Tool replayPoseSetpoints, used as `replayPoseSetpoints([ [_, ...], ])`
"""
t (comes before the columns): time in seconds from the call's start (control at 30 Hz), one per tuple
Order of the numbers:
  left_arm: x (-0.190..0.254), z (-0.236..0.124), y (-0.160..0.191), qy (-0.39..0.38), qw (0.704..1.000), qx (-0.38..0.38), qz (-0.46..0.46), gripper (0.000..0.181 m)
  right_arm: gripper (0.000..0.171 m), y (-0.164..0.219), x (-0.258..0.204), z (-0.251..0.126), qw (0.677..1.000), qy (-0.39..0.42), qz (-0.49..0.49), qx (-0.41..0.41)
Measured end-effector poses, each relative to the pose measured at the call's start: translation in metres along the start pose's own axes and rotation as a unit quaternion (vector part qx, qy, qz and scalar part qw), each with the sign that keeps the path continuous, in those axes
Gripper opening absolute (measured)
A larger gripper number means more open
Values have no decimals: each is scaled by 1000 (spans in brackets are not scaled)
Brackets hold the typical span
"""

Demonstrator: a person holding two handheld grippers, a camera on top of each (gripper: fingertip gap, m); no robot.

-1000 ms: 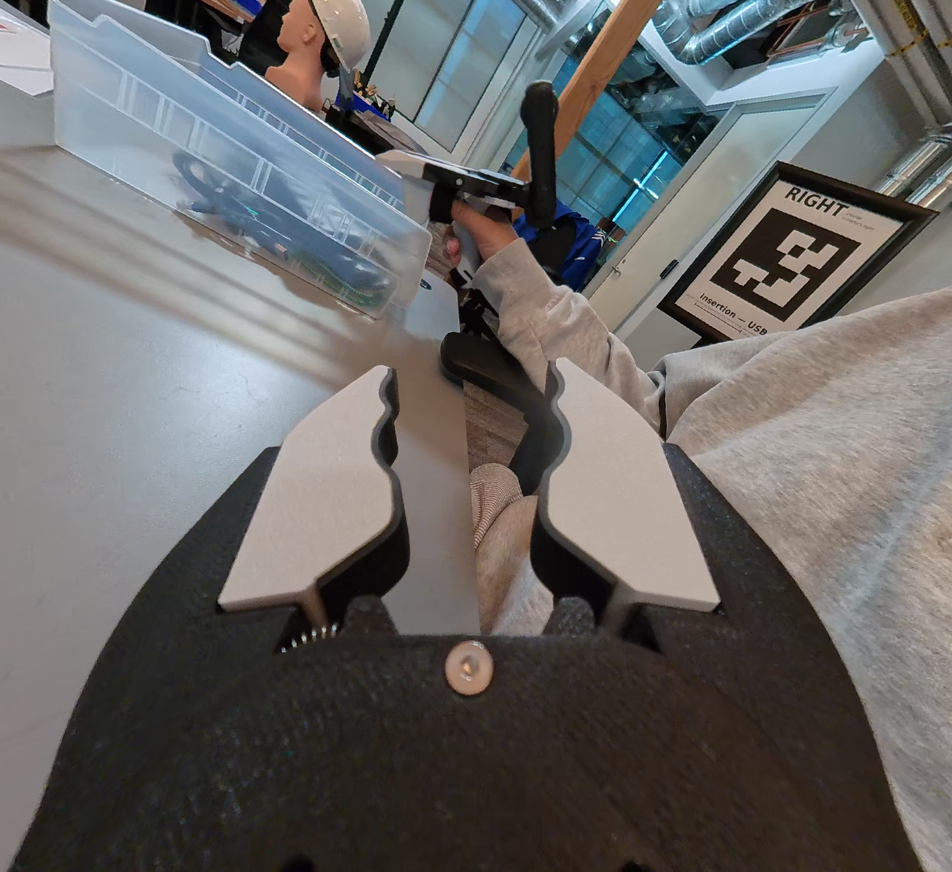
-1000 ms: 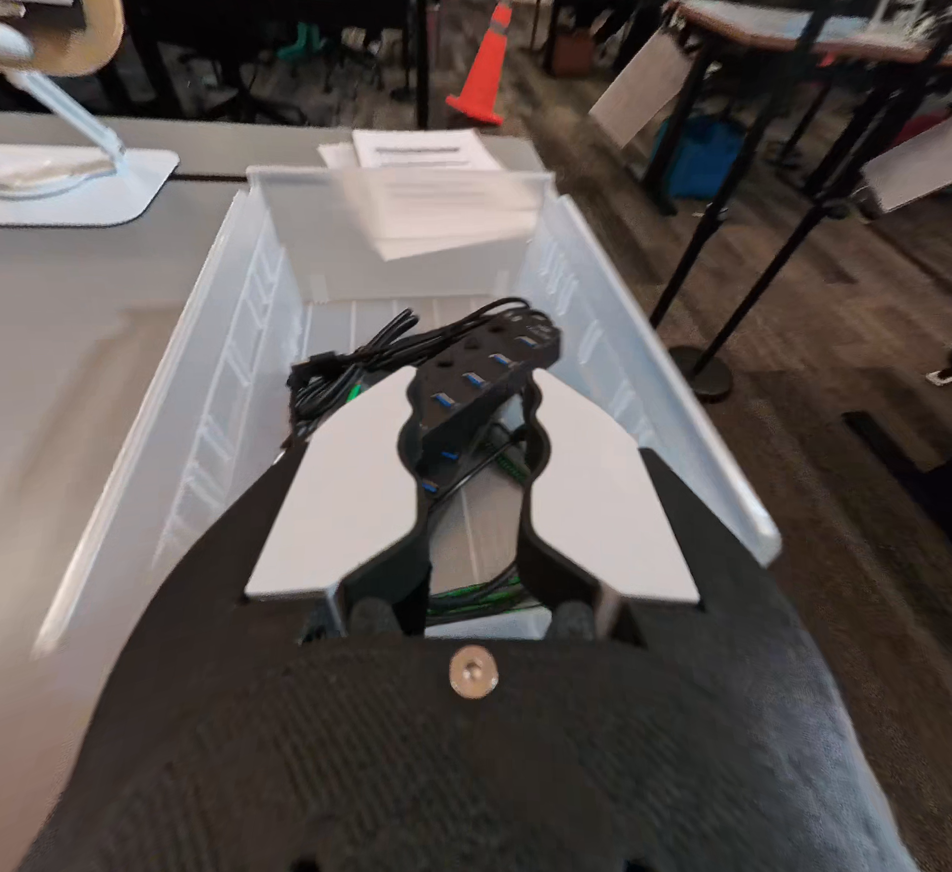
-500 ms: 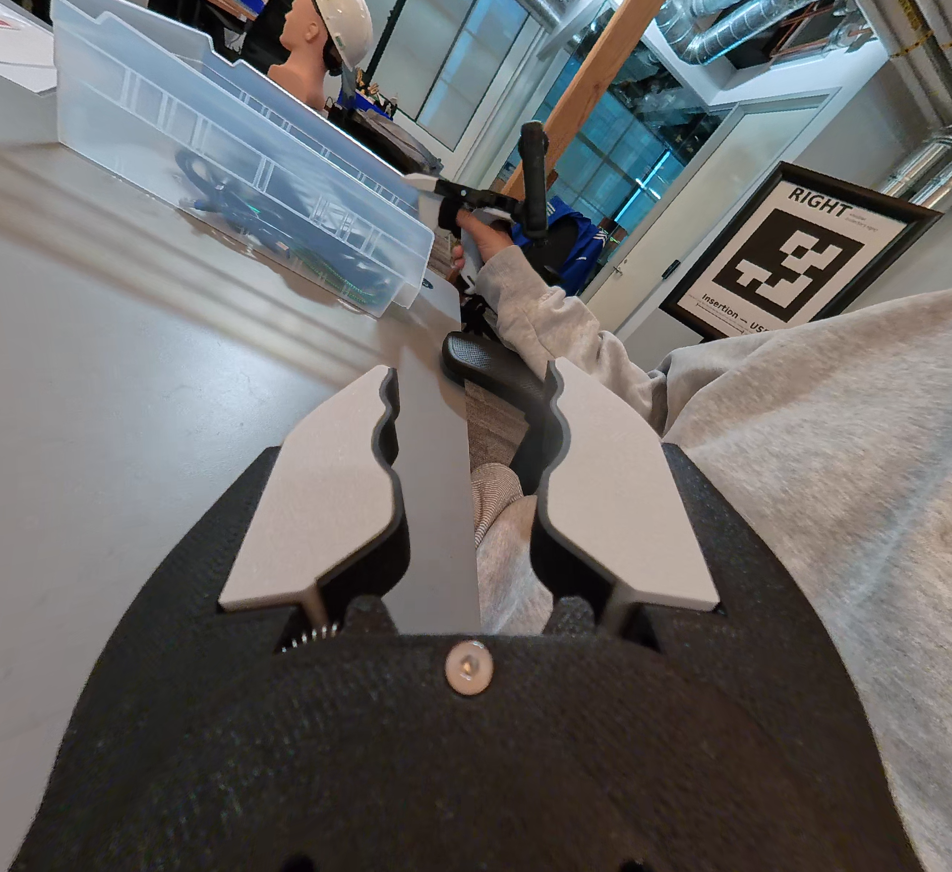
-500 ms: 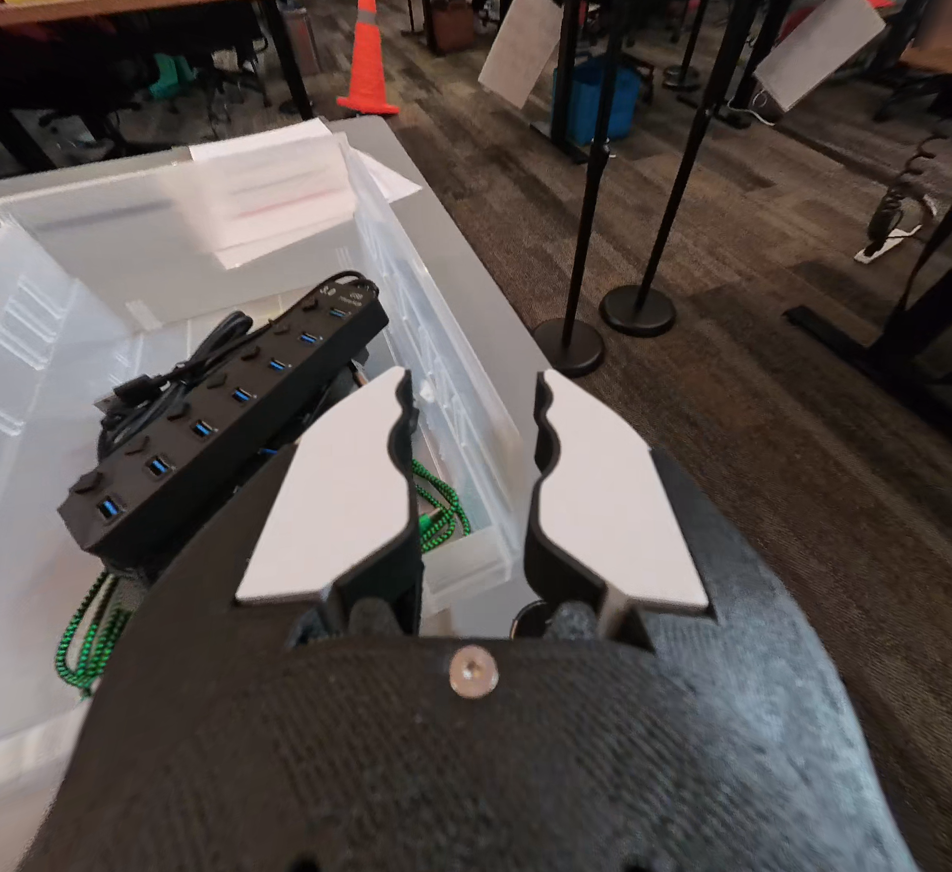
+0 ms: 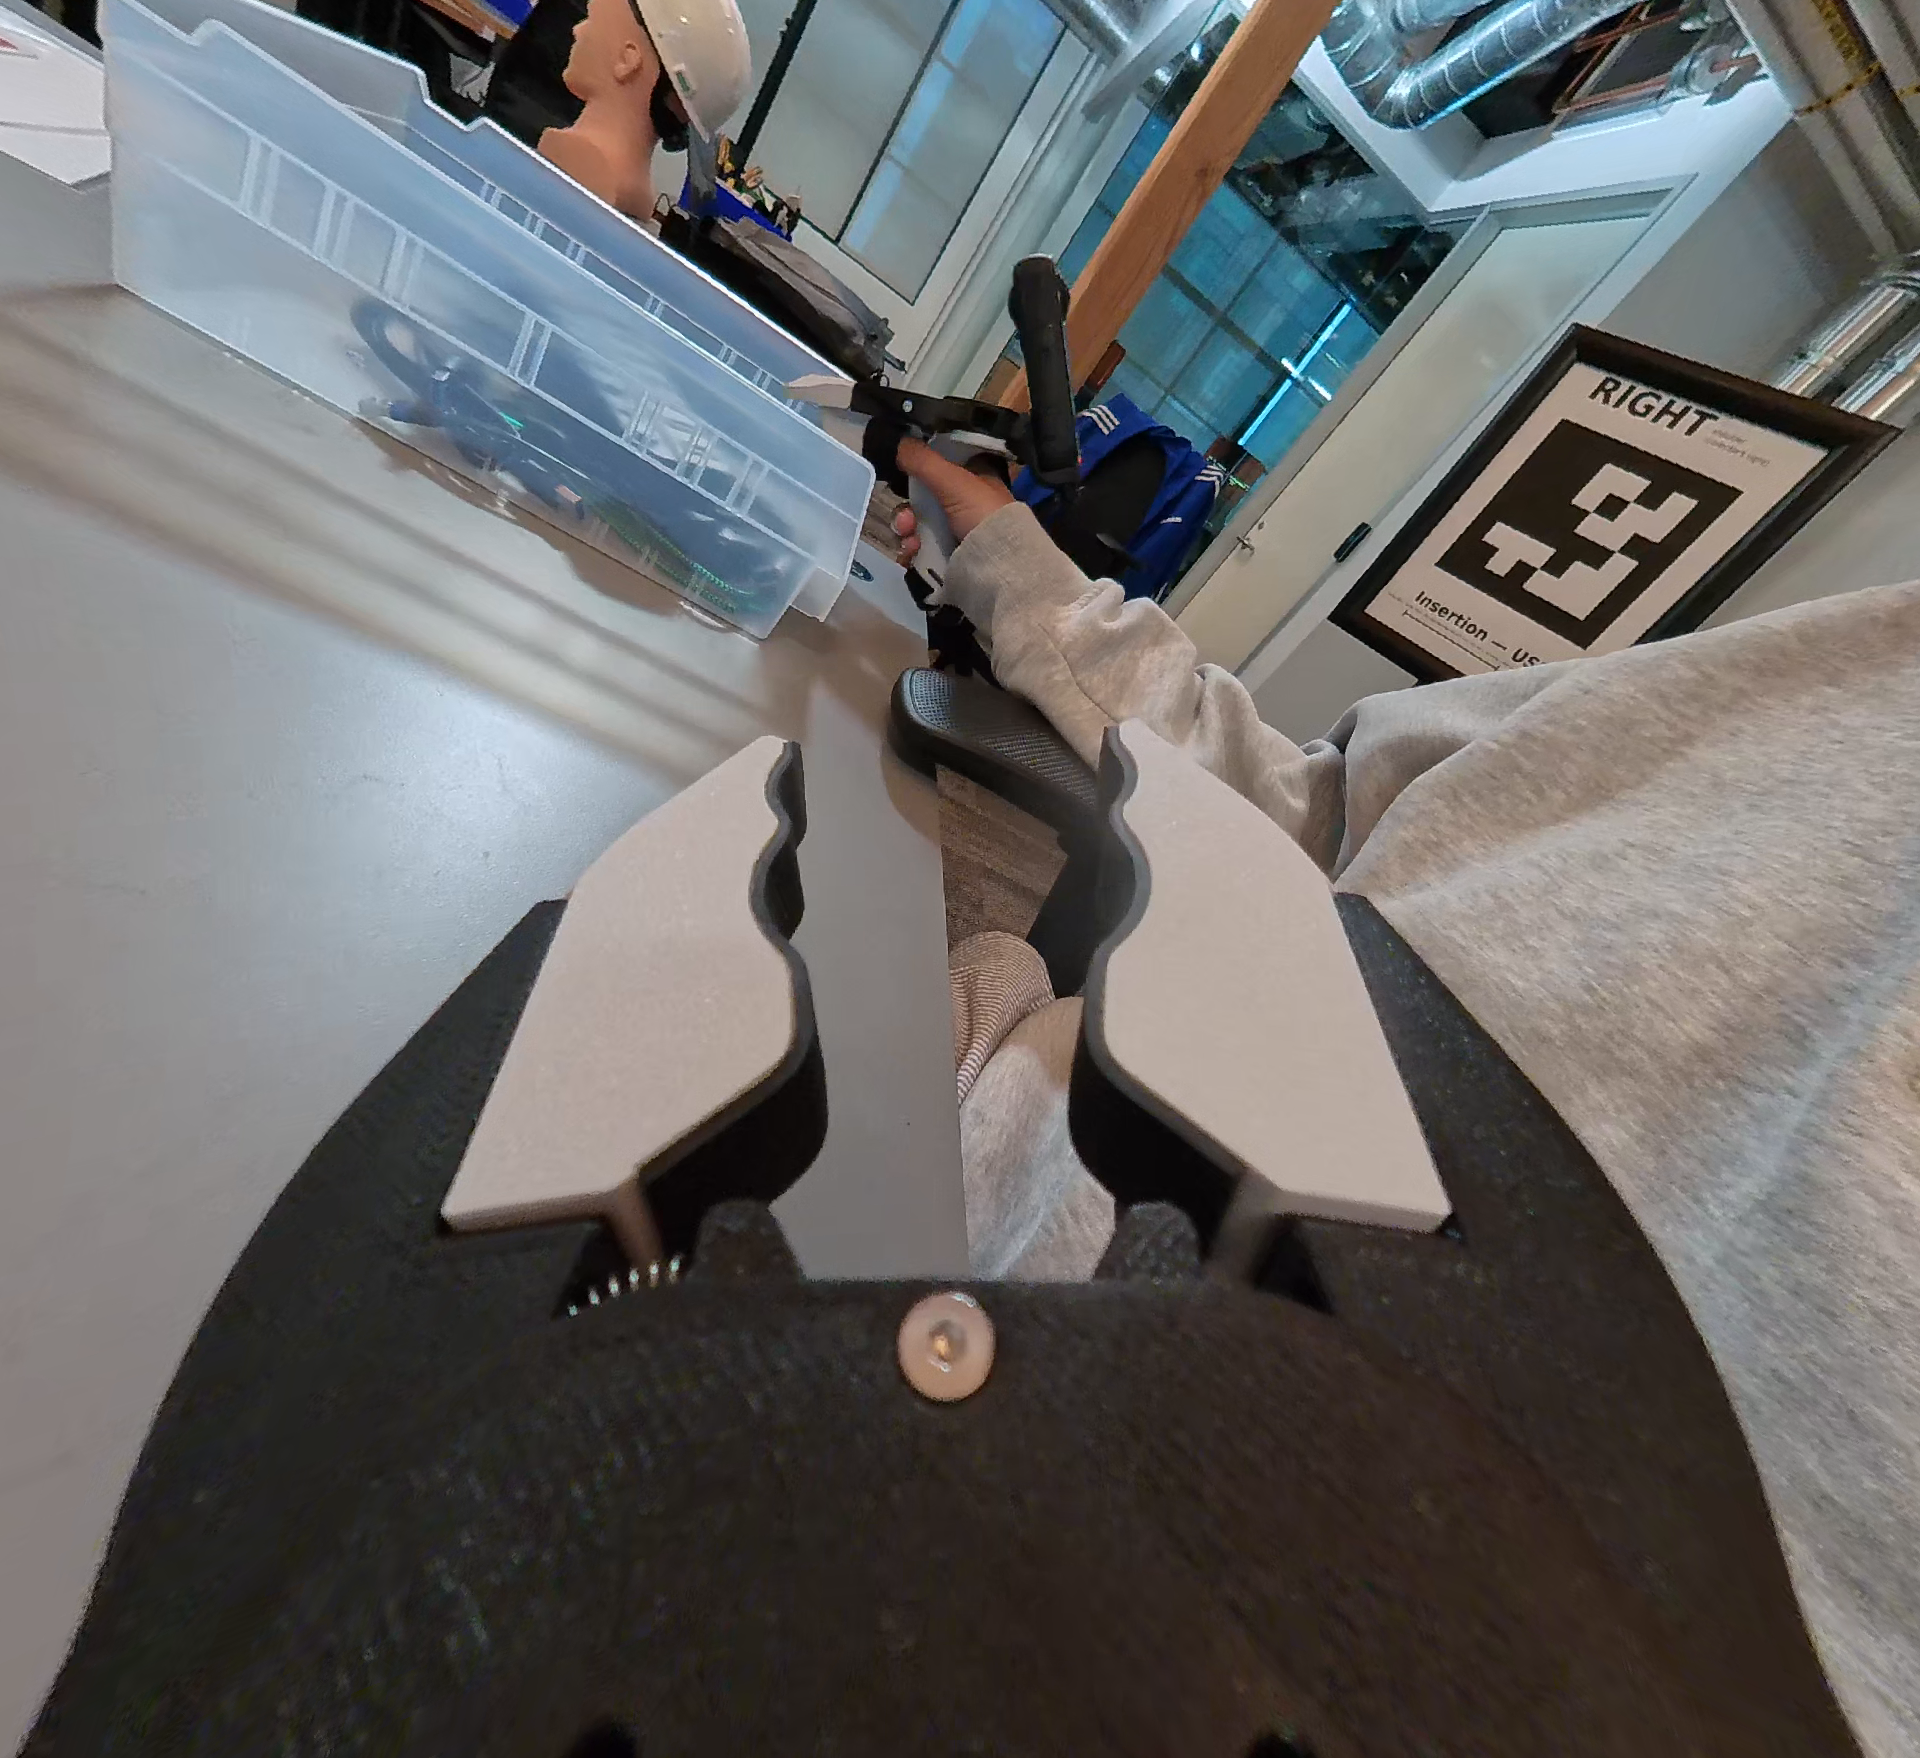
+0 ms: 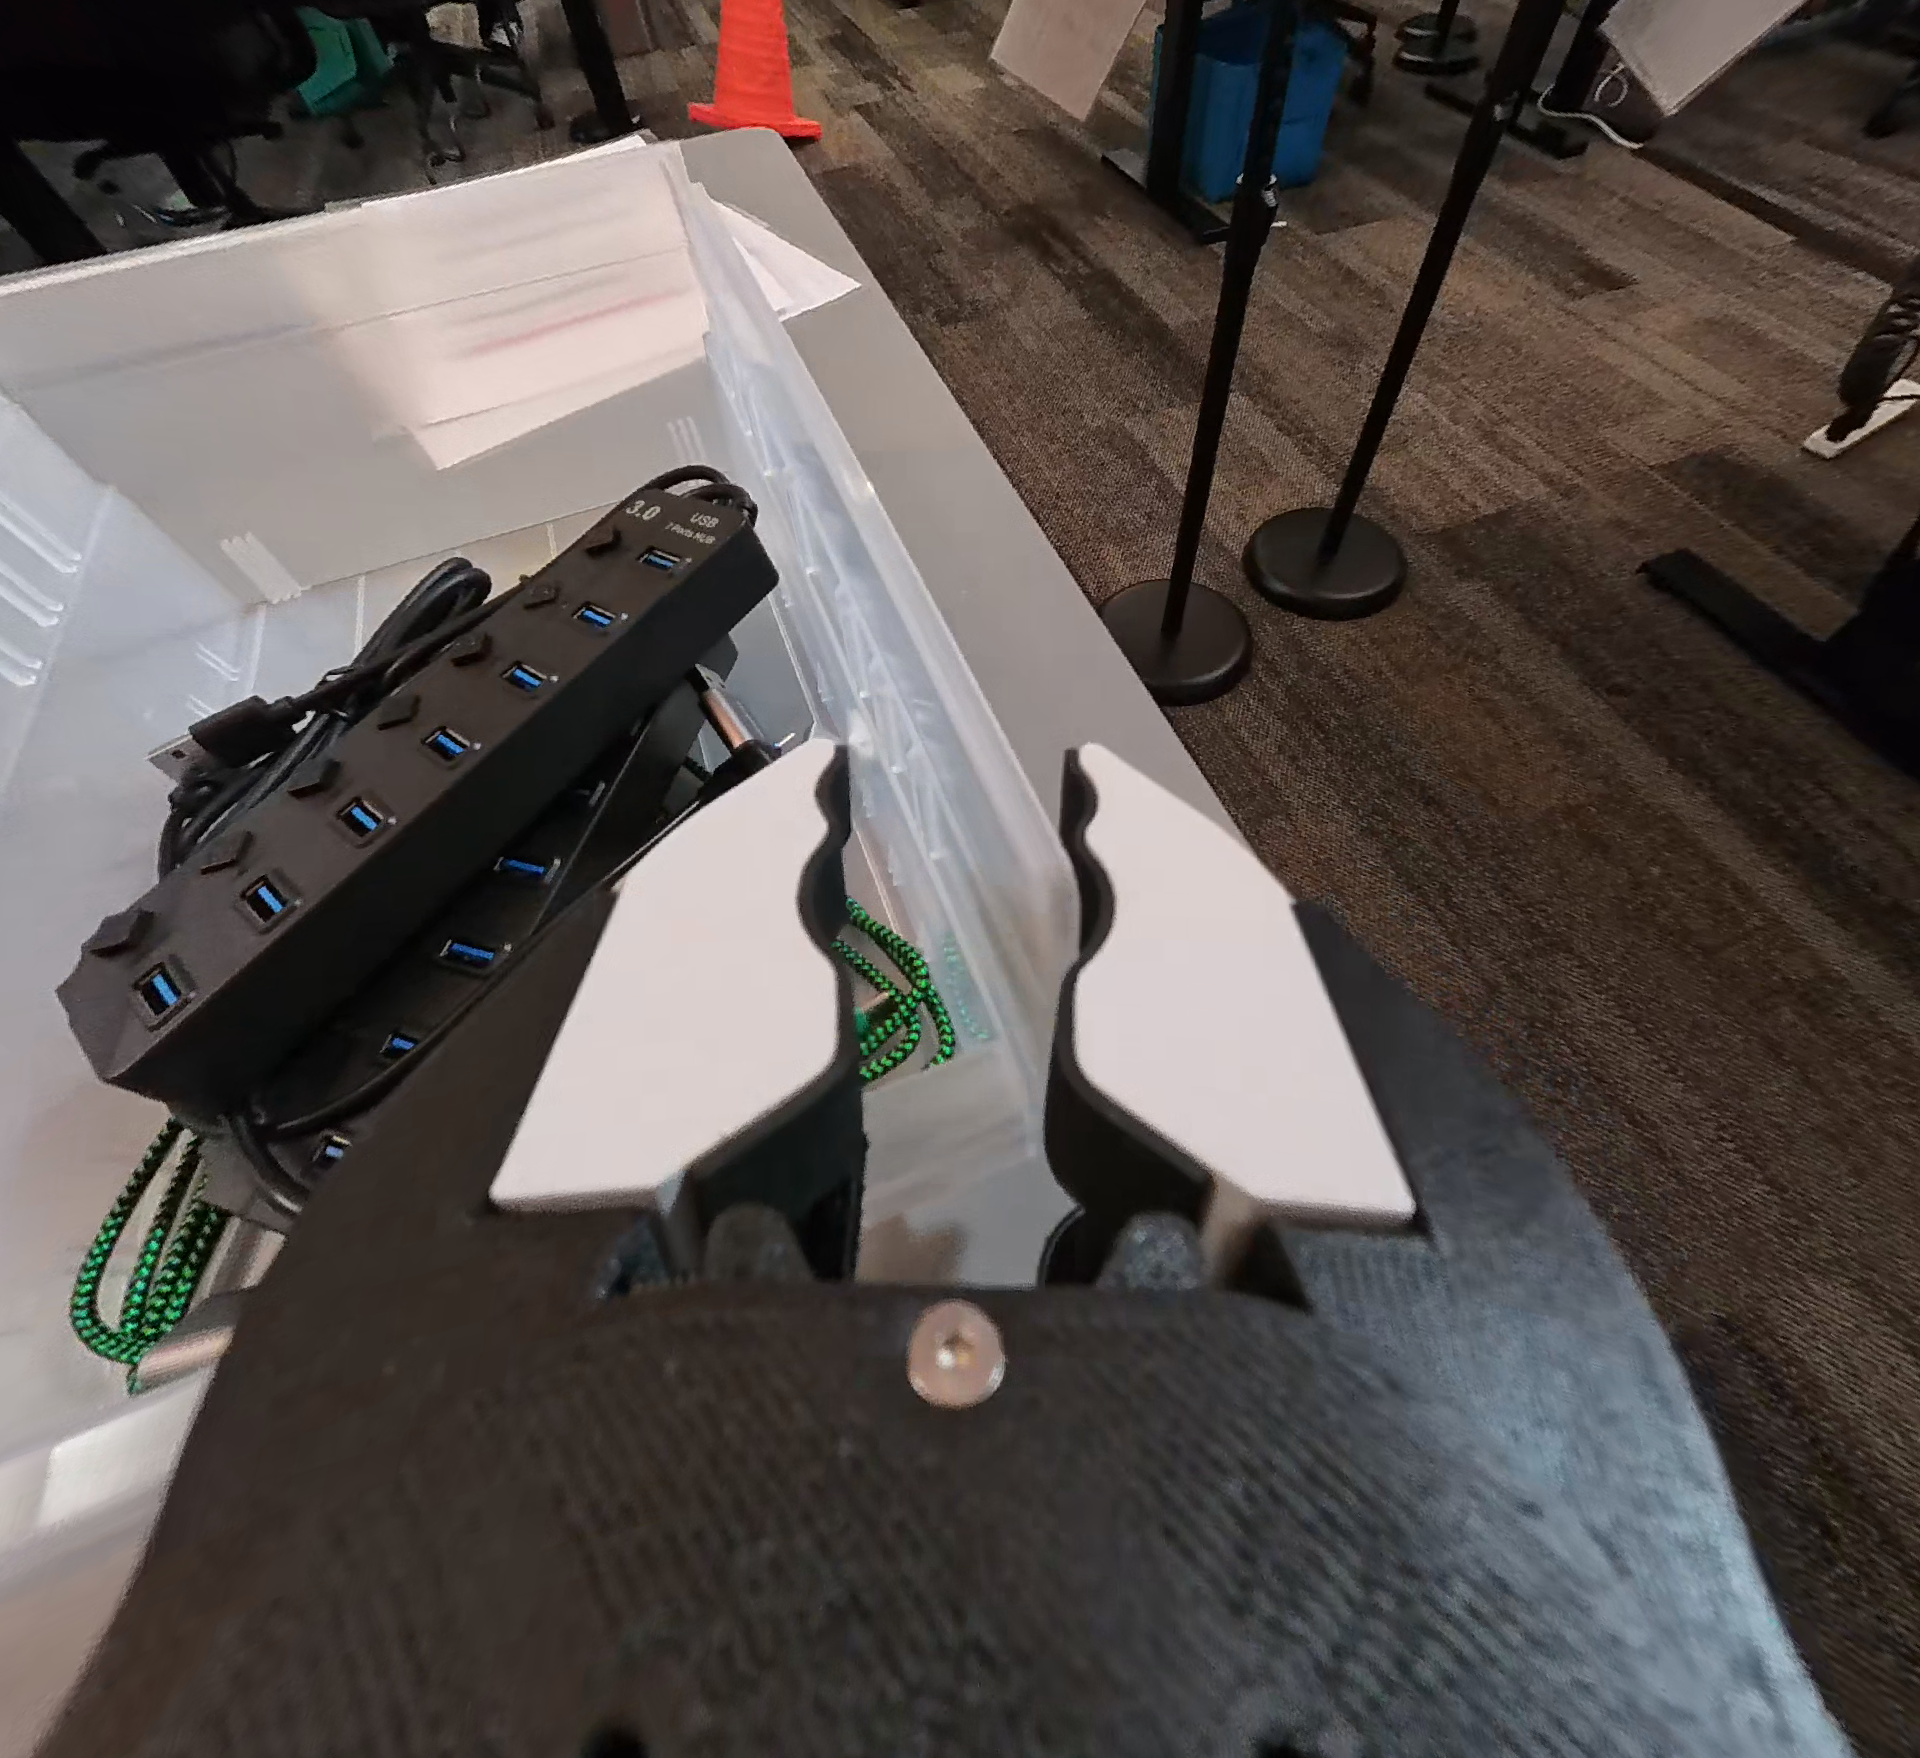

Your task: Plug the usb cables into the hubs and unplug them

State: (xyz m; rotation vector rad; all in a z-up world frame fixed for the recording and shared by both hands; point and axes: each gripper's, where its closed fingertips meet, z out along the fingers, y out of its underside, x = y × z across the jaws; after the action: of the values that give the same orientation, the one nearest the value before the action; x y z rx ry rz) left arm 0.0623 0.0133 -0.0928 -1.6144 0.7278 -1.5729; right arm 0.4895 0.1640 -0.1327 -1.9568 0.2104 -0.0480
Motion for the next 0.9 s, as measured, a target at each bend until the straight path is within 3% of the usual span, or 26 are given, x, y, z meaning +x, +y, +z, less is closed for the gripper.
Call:
replayPoseSetpoints([
  [0.4,0,1,2,-1,1000,-4,0,56,36,1,0,1,1000,1,9,-2],
  [0.53,-1,2,3,-1,1000,-8,0,56,27,1,0,0,1000,-5,17,-5],
  [0.9,-2,2,5,-5,1000,-11,-2,56,7,4,-34,-5,994,-103,31,-23],
])
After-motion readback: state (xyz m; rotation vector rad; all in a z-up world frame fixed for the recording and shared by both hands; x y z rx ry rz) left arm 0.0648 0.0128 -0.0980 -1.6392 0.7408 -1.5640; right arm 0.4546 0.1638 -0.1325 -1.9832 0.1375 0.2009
